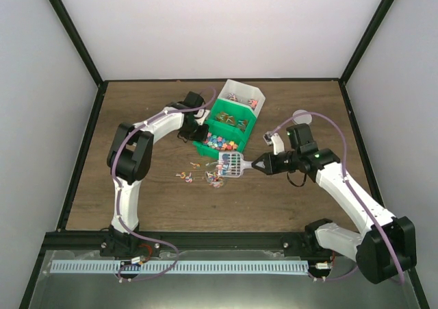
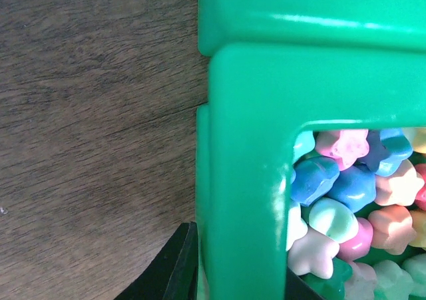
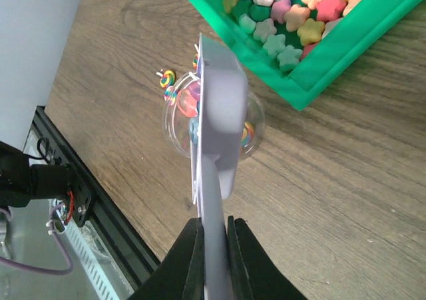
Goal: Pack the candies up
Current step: Place the fake candies in the packing bottle.
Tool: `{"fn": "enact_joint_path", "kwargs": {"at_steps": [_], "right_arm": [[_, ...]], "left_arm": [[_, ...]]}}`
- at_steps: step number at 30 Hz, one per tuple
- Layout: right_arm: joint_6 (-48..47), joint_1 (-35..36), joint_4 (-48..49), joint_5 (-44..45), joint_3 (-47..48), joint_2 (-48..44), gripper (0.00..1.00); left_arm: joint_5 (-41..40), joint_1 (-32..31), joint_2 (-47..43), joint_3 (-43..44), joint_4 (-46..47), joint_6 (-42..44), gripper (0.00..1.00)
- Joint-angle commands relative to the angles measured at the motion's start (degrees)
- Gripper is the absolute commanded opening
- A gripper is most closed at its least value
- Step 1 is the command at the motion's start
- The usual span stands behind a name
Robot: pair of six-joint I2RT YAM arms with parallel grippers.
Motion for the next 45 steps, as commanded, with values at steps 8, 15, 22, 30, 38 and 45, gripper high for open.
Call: {"fn": "enact_joint_path", "kwargs": {"at_steps": [8, 15, 22, 30, 38, 45], "right_arm": [[-3.2, 1.0, -5.6, 3.9, 7.0, -0.3, 0.01], [-3.1, 4.9, -7.7, 7.3, 9.5, 1.2, 0.01], [-2.4, 7.4, -8.8, 10.5, 11.4, 2.7, 0.01], [-3.7, 7.6, -12.0, 12.0, 15.0, 3.1, 0.01], [-3.8, 12.0, -15.7, 18.2, 18.3, 5.4, 0.01], [-1.1, 12.3, -14.3, 19.9, 20.7, 4.9, 0.01]], "left_arm": [[1.1, 0.3, 1.5, 1.1, 0.4, -0.2, 0.19], [1.2, 0.4, 1.5, 0.8, 0.7, -0.2, 0.18], [1.3, 0.6, 1.4, 0.7, 0.8, -0.2, 0.18], [1.6, 0.9, 1.4, 0.9, 0.8, -0.2, 0.18], [2.2, 0.9, 1.3, 0.8, 0.9, -0.3, 0.18], [2.4, 1.0, 1.0, 0.9, 1.0, -0.3, 0.18]]}}
